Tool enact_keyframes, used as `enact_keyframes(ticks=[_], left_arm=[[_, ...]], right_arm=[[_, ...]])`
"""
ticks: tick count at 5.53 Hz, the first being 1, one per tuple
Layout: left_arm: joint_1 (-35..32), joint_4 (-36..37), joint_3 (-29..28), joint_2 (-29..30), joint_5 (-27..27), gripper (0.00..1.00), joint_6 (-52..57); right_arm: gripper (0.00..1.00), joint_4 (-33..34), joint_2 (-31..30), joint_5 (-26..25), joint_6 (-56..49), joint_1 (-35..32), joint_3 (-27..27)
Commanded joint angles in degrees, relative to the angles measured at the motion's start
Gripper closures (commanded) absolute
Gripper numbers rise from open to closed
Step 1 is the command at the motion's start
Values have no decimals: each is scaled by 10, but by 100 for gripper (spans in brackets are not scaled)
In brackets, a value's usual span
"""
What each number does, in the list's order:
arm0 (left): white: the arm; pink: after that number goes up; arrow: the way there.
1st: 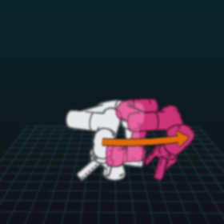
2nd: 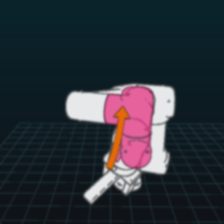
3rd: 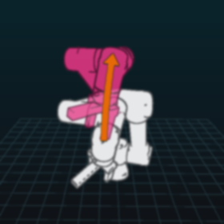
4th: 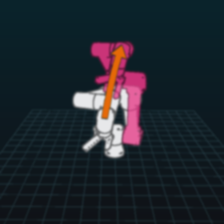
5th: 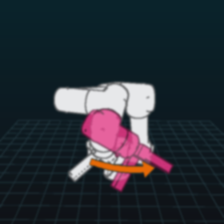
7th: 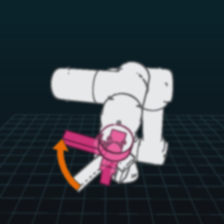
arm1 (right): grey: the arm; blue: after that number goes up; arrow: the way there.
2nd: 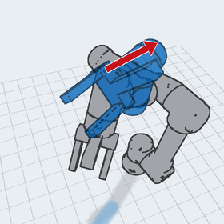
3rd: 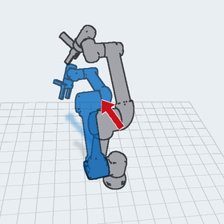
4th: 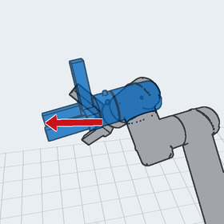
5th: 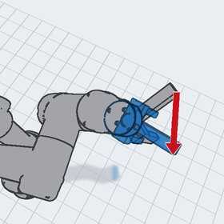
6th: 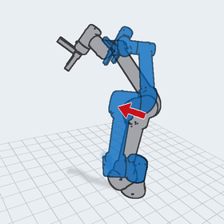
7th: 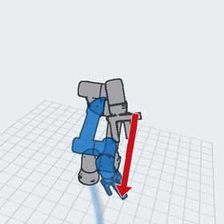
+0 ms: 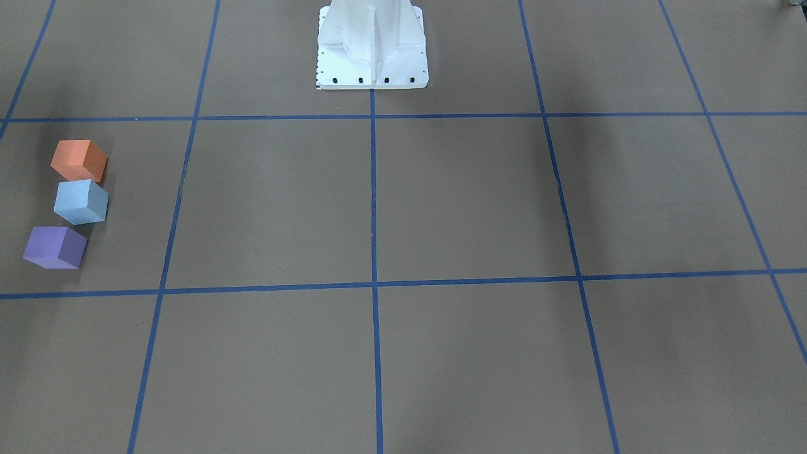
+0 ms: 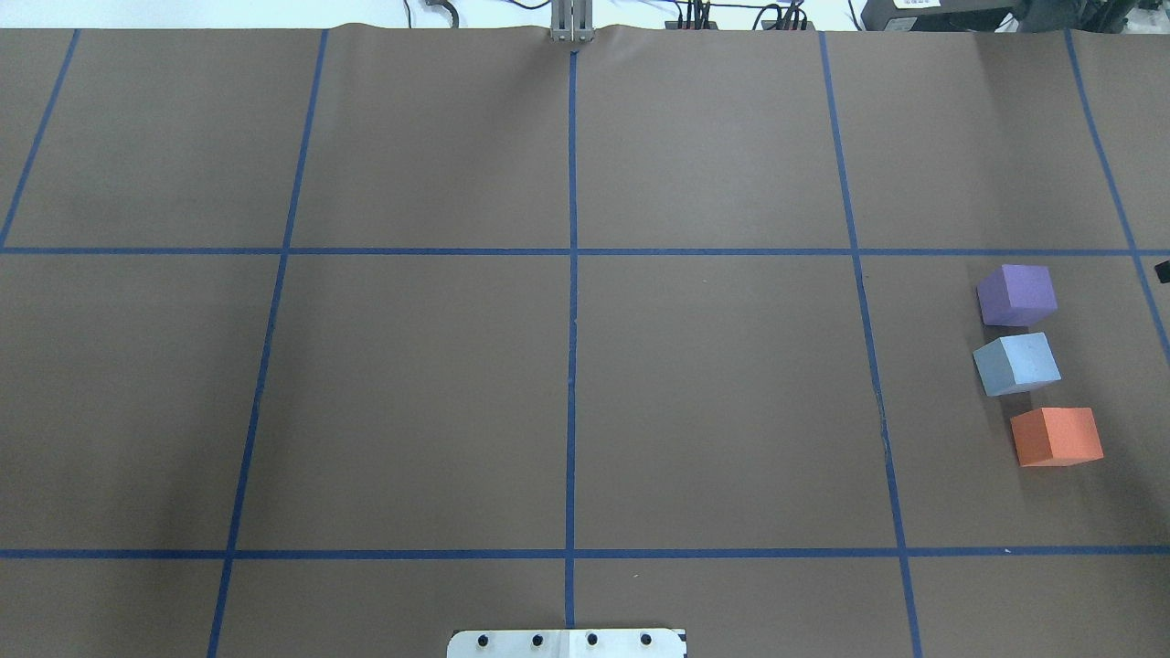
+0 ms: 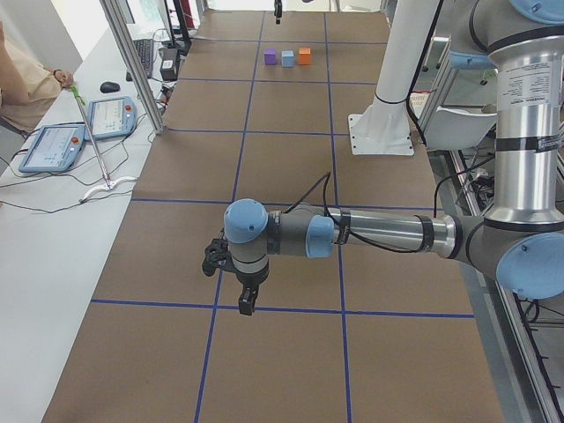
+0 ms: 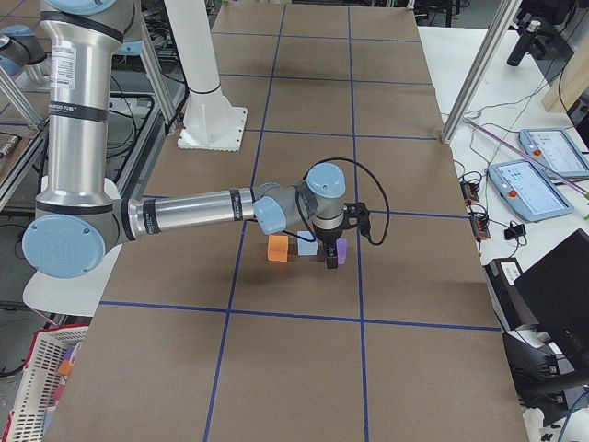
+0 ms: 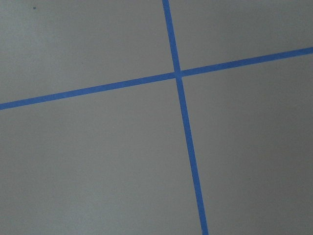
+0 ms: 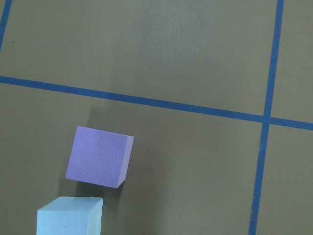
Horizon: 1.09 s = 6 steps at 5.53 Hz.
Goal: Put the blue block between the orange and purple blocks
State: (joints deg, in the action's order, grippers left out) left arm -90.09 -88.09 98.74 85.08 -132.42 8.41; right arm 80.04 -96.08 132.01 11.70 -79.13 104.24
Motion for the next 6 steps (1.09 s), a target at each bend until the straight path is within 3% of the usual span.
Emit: enact_keyframes(ticks=[1,3,6], left_arm=[[-1,3,1,-3,2,0,-1],[-4,2,2,-3,1,0,1],[-4,1,17,-21,1,0,5]], right_arm=[[1,144,14,10,-134,-107,3],[0,142,-56,0,-192,-133,3],[0,141,-66,10,-192,-133,-2]])
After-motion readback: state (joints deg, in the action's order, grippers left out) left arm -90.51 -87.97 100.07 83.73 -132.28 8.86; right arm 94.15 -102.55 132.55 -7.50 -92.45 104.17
